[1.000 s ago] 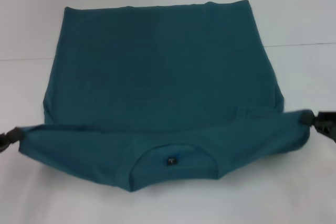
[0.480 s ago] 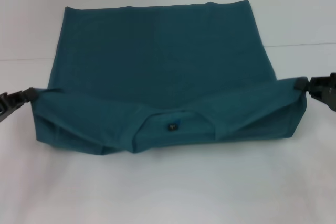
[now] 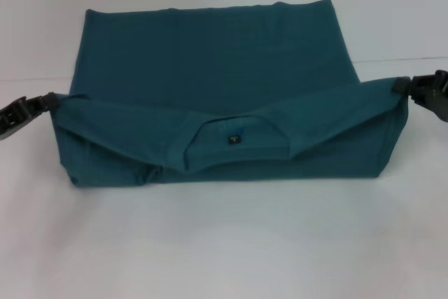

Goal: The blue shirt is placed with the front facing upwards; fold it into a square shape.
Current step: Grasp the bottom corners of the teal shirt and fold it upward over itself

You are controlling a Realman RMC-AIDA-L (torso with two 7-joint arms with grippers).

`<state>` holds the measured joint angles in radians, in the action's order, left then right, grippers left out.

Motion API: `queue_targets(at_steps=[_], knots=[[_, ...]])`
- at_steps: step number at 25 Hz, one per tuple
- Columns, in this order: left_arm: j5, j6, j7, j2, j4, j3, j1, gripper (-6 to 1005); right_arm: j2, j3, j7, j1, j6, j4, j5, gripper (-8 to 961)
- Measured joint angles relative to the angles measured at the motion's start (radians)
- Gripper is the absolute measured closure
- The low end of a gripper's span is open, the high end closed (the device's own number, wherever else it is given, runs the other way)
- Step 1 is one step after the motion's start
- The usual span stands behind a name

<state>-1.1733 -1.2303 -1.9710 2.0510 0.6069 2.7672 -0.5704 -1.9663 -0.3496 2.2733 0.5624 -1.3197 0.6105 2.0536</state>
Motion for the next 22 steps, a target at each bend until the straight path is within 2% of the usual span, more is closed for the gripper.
queue_targets(at_steps=[11,22], knots=[[-0.002,0.126,0.054,0.000,-0.032,-0.022,-0.050,999,0.000,-0.021,-0.011,0.035,0.090,-0.014,0.002,923],[0.002,0.193,0.076,-0.005,-0.034,-0.033,-0.085,1000,0.003,-0.049,-0.017,0.070,0.174,-0.028,0.002,916]])
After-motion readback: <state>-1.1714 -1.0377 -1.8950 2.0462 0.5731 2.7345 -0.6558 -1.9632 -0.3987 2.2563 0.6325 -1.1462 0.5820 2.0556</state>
